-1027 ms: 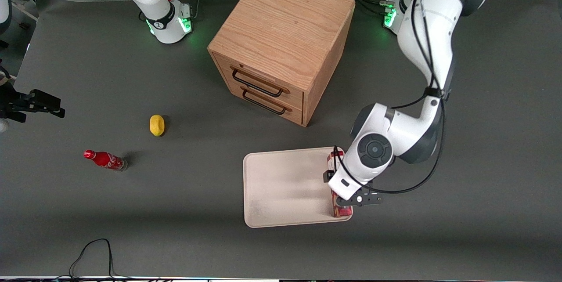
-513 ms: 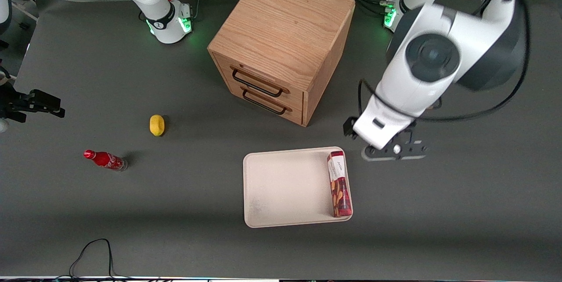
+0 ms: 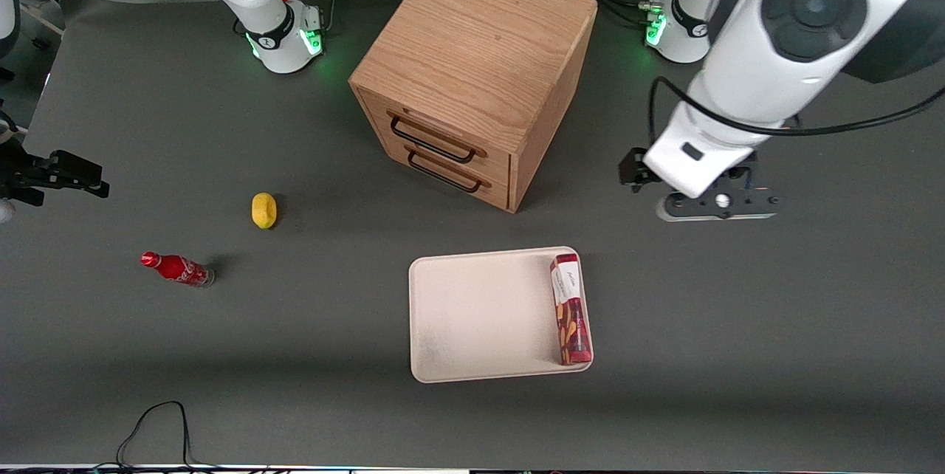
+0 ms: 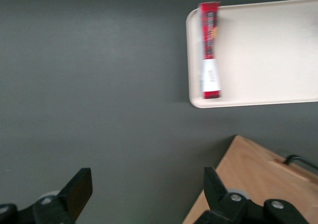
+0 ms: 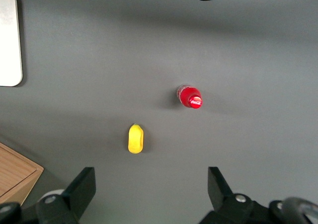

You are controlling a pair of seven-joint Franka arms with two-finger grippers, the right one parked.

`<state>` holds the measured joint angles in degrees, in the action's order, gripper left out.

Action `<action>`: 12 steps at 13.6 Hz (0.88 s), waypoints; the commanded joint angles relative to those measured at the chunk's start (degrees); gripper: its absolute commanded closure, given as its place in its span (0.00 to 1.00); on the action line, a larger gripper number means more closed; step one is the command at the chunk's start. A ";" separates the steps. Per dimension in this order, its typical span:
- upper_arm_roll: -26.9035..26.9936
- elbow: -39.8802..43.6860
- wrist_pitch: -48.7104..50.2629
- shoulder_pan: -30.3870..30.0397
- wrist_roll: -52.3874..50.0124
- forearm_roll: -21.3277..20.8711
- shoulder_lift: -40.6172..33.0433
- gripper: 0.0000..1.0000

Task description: Place red cookie box on tray

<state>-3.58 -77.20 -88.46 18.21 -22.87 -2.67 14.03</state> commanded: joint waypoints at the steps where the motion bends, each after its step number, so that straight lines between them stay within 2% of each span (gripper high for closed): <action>1: 0.41 -16.90 -6.10 -4.39 5.97 -0.23 -10.93 0.00; 3: 0.68 -19.91 -6.90 -9.22 11.76 -0.14 -12.88 0.00; 7: 0.68 -20.89 -6.38 -16.96 20.39 0.12 -13.94 0.00; 12: 0.76 -20.89 -7.51 -19.96 23.13 0.82 -13.94 0.00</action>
<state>-2.31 -95.94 -94.30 -1.28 -0.85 -2.47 2.11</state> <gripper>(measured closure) 0.000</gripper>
